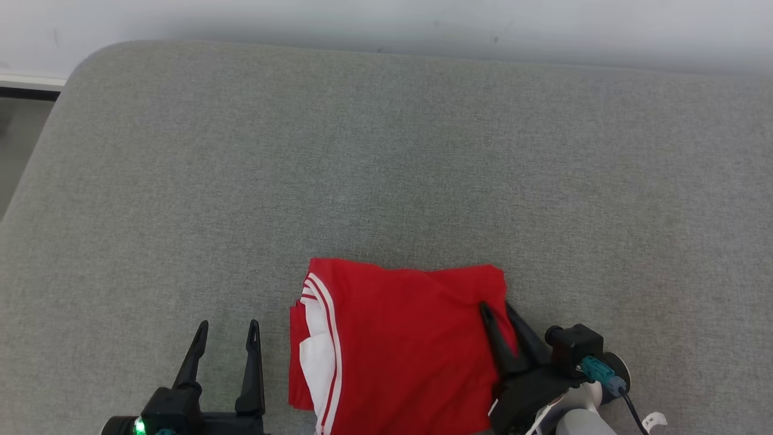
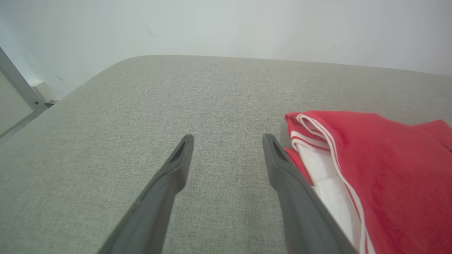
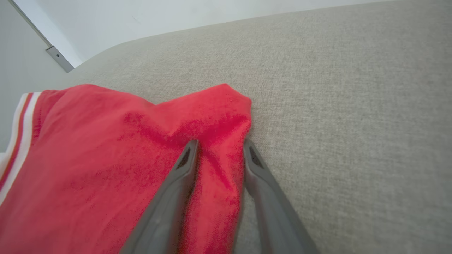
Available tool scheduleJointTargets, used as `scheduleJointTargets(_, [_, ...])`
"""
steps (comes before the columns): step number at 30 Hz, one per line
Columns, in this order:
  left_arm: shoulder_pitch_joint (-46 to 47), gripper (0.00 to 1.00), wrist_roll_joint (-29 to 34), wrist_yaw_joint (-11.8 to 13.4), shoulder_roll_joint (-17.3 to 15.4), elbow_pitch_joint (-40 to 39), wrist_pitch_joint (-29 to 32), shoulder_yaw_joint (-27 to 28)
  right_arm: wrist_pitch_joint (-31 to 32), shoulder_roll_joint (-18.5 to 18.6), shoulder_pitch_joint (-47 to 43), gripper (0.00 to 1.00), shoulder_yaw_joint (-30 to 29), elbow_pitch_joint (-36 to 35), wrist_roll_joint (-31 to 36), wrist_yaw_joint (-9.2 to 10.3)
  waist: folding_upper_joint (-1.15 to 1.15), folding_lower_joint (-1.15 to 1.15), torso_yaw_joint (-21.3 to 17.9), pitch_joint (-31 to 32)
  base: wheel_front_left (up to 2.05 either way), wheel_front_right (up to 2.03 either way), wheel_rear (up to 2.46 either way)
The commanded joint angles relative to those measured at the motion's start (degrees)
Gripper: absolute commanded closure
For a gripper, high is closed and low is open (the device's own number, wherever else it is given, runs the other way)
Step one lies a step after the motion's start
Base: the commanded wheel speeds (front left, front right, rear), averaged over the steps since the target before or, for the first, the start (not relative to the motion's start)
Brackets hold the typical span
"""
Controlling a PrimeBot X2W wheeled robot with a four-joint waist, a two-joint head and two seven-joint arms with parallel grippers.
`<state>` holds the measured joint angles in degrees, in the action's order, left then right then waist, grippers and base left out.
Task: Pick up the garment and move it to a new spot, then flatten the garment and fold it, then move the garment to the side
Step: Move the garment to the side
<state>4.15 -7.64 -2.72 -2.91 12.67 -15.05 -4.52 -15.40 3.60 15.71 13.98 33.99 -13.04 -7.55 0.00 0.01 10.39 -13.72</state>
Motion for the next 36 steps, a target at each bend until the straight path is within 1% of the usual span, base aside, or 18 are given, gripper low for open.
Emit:
scheduleJointTargets(1, [0.17, 0.00, -0.08, 0.18, 0.04, -0.15, -0.15, 0.15, 0.55, 0.01, -1.02, 1.00, -0.05, 1.28, -0.18, 0.17, 0.00, -0.01, -0.39, 0.13, 0.00, 0.00, 0.00])
scheduleJointTargets(4, [-0.43, 0.00, 0.65, -0.09, 0.03, -0.08, -0.15, 0.53, 0.47, 0.03, -0.96, 1.00, -1.27, 0.83, -0.08, 0.17, 0.00, -0.01, -2.17, 1.03, 0.00, 0.00, 0.00])
scheduleJointTargets(9, [-1.25, 0.00, 1.92, -0.74, 0.05, -0.05, -0.15, 2.33, 0.34, 0.06, -1.37, 1.00, -3.90, -0.34, -0.07, 0.21, 0.00, -0.01, -8.00, 3.01, 0.00, 0.00, 0.00])
scheduleJointTargets(12, [-1.07, 0.00, 2.52, -1.38, 0.00, 0.05, -0.15, 2.84, 0.33, -0.32, -2.05, 1.00, -5.74, -1.34, -0.02, 0.19, 0.00, -0.01, -12.32, 3.91, 0.00, 0.00, 0.00])
scheduleJointTargets(16, [-0.80, 0.00, 3.25, -2.13, 0.02, 0.18, -0.15, 3.15, 0.32, -0.51, -2.90, 1.00, -7.53, -1.93, 0.25, 0.18, 0.00, -0.01, -19.15, 4.64, 0.00, 0.00, 0.00])
scheduleJointTargets(21, [-0.06, 0.00, 3.87, -2.72, 0.02, 0.25, -0.15, 3.28, 0.32, -0.68, -3.59, 1.00, -8.23, -2.22, -0.02, 0.18, 0.00, -0.01, -27.59, 4.70, 0.00, 0.00, 0.00])
scheduleJointTargets(23, [0.45, 0.00, 3.79, -3.05, 0.01, 0.35, -0.15, 2.81, 0.32, -0.74, -4.02, 1.00, -8.62, -2.42, -0.62, 0.18, 0.00, -0.01, -30.26, 4.54, 0.00, 0.00, 0.00])
scheduleJointTargets(26, [0.69, 0.00, 4.12, -3.20, -0.01, 0.09, -0.15, 3.03, 0.32, -0.78, -4.17, 1.00, -7.73, -2.62, -1.64, 0.18, 0.00, -0.01, -34.21, 4.22, 0.00, 0.00, 0.00])
scheduleJointTargets(32, [1.54, 0.00, 5.05, -3.86, -0.05, 0.17, -0.15, 2.89, 0.31, -0.78, -3.71, 1.00, -7.42, -3.08, -3.02, 0.18, 0.00, -0.01, -39.78, 3.28, 0.00, 0.00, 0.00])
scheduleJointTargets(36, [2.50, 0.00, 5.50, -4.28, -0.04, 0.30, -0.15, 2.09, 0.31, -0.77, -3.93, 1.00, -8.05, -3.72, -3.29, 0.18, 0.00, -0.01, -40.55, 2.53, 0.00, 0.00, 0.00])
